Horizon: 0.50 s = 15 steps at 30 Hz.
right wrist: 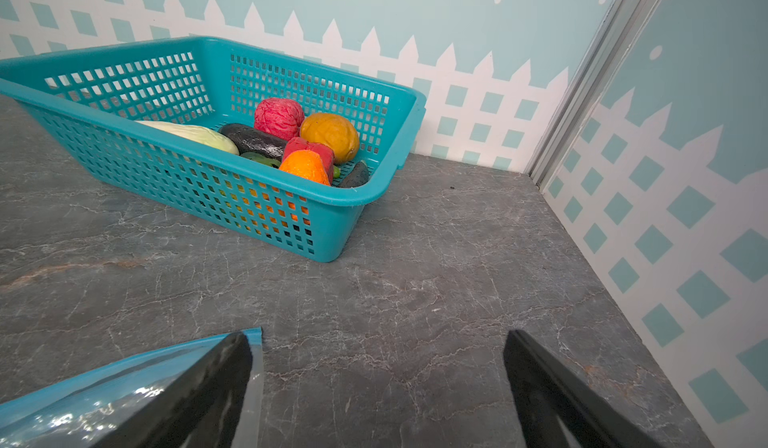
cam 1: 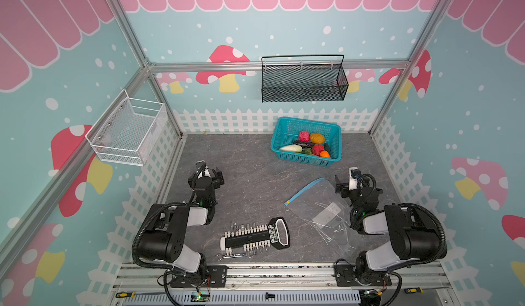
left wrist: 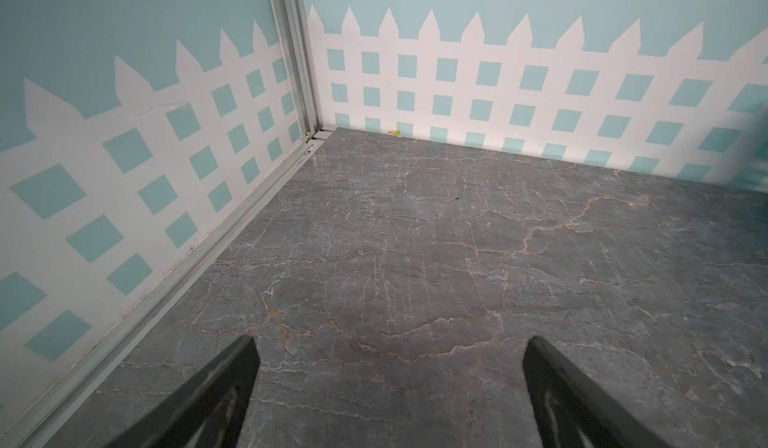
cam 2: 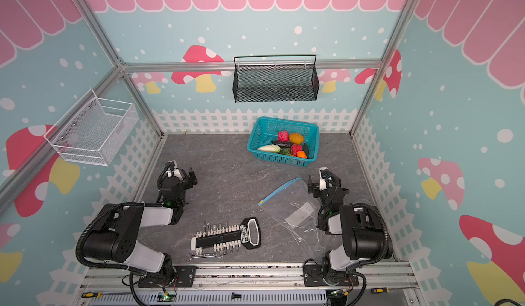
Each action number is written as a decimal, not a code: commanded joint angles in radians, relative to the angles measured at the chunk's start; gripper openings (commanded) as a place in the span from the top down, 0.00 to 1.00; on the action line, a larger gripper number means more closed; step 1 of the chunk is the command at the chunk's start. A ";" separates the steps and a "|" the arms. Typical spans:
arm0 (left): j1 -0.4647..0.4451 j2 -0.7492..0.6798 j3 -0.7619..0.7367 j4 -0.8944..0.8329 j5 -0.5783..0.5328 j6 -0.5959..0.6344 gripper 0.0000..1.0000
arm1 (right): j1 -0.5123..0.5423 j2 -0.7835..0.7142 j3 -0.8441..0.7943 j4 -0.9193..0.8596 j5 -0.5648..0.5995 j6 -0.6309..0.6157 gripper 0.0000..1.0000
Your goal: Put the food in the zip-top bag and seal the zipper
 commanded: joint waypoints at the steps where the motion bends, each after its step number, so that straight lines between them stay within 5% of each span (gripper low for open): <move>1: 0.023 0.002 -0.006 0.000 0.045 -0.002 0.01 | -0.003 -0.008 -0.006 0.033 -0.005 -0.001 0.02; 15: 0.022 0.001 -0.011 0.009 0.045 0.002 0.00 | -0.003 -0.012 -0.008 0.035 -0.001 -0.003 0.02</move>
